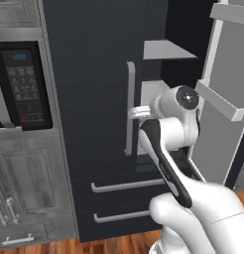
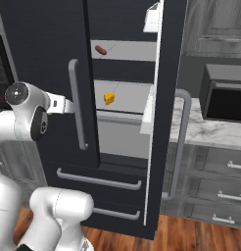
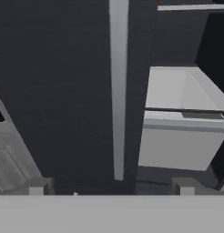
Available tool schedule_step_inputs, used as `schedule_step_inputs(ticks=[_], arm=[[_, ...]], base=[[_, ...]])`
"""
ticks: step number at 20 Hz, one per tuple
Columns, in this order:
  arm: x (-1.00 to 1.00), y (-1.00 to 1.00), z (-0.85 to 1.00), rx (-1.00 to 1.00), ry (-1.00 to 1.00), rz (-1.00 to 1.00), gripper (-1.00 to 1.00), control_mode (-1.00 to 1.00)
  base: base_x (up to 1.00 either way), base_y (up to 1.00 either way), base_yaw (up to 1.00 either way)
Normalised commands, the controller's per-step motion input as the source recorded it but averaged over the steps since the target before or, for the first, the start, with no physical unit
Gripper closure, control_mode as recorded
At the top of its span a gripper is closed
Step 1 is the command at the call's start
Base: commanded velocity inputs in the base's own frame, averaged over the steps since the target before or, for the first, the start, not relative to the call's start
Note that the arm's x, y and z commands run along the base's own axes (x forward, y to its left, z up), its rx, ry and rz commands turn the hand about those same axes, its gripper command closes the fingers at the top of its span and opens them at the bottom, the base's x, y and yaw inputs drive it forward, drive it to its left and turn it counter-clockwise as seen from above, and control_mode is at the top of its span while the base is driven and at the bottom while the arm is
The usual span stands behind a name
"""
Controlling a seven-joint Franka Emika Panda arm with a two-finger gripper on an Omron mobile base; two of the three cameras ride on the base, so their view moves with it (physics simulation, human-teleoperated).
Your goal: Retrieve the sausage and cheese from the fridge and place them on the cutting board on the counter.
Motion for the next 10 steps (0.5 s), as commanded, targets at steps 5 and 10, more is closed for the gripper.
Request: schedule_step_inputs(ticks=[5,10], arm=[[0.68,0.04,0.0,0.0,0.0,-0.13,-1.0,-1.0],[0.79,0.0,0.0,0.03,0.0,-0.09,-1.0,-1.0]], base=[[0.0,0.0,0.0],[0.0,0.0,0.0]])
